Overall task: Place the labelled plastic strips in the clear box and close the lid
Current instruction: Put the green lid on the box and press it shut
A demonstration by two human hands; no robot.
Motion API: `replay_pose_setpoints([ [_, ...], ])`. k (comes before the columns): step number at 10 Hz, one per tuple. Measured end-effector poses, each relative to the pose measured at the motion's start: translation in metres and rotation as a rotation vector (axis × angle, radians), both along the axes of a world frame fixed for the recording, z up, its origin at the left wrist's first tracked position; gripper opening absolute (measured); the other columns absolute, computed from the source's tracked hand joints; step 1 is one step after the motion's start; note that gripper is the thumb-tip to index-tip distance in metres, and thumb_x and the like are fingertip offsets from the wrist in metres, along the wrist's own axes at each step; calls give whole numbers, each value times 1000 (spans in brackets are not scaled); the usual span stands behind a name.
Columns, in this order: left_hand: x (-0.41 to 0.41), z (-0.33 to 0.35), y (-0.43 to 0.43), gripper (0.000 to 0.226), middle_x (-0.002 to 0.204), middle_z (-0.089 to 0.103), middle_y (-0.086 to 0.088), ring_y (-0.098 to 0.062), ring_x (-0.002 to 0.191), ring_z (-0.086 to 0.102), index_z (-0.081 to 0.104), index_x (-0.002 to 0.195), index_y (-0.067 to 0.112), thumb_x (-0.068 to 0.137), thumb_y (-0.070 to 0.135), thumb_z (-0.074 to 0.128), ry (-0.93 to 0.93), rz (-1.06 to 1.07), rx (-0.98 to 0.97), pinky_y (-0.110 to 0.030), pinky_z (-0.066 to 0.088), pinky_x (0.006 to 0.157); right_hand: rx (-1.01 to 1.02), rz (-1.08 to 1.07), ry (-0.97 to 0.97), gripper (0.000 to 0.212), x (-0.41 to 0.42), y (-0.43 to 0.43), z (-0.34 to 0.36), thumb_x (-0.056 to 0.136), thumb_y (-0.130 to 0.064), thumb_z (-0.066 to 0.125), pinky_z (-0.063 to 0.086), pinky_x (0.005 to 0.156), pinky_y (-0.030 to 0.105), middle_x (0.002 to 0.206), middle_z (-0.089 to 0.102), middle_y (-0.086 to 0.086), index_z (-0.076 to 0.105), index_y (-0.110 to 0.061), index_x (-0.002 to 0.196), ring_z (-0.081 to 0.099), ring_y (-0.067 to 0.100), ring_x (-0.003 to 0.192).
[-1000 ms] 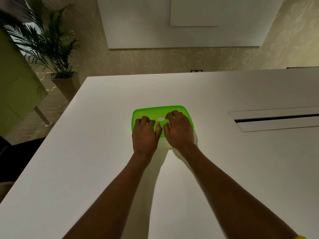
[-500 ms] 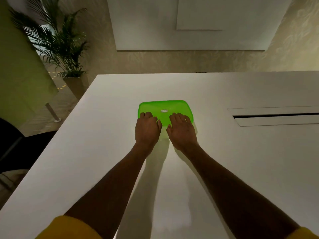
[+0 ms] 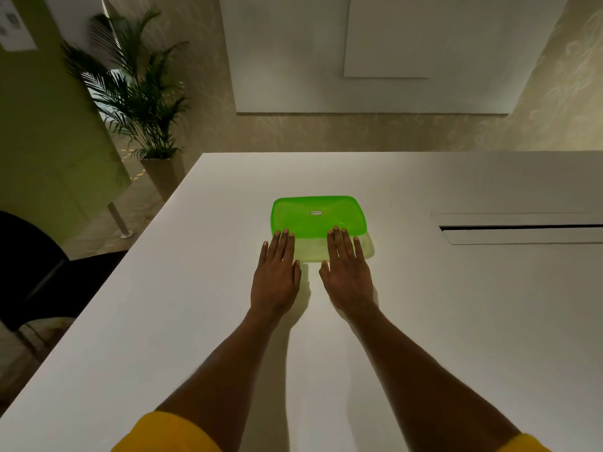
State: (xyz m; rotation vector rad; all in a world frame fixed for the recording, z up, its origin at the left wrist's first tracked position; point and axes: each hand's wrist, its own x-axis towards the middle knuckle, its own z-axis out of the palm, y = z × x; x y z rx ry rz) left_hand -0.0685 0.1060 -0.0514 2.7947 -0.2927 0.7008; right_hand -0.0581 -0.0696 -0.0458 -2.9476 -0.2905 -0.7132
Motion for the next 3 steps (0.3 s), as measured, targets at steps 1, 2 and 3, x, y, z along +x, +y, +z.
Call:
replay_pose_setpoints([
  [1, -8, -9, 4, 62, 172, 23, -9, -24, 161, 15, 26, 163, 8, 105, 28, 39, -18, 20, 24, -46, 14, 131, 15, 18, -36, 67, -6, 0, -10, 98, -27, 49, 26, 124, 52, 166, 31, 18, 32, 1, 157, 28, 31, 155],
  [2, -18, -8, 2, 65, 173, 18, -9, -23, 162, 10, 22, 164, 8, 105, 32, 37, -52, 11, 56, -49, 14, 130, -2, 53, -30, 69, -13, -1, -10, 102, -34, 42, 20, 126, 51, 169, 21, 15, 24, -3, 161, 18, 28, 159],
  [3, -15, -2, -3, 66, 173, 16, -9, -22, 162, 8, 19, 164, 9, 105, 33, 37, -98, -4, 56, -49, 13, 130, 2, 69, -68, 70, -10, 1, -6, 102, -39, 42, 19, 127, 51, 170, 20, 13, 24, -5, 161, 16, 26, 159],
])
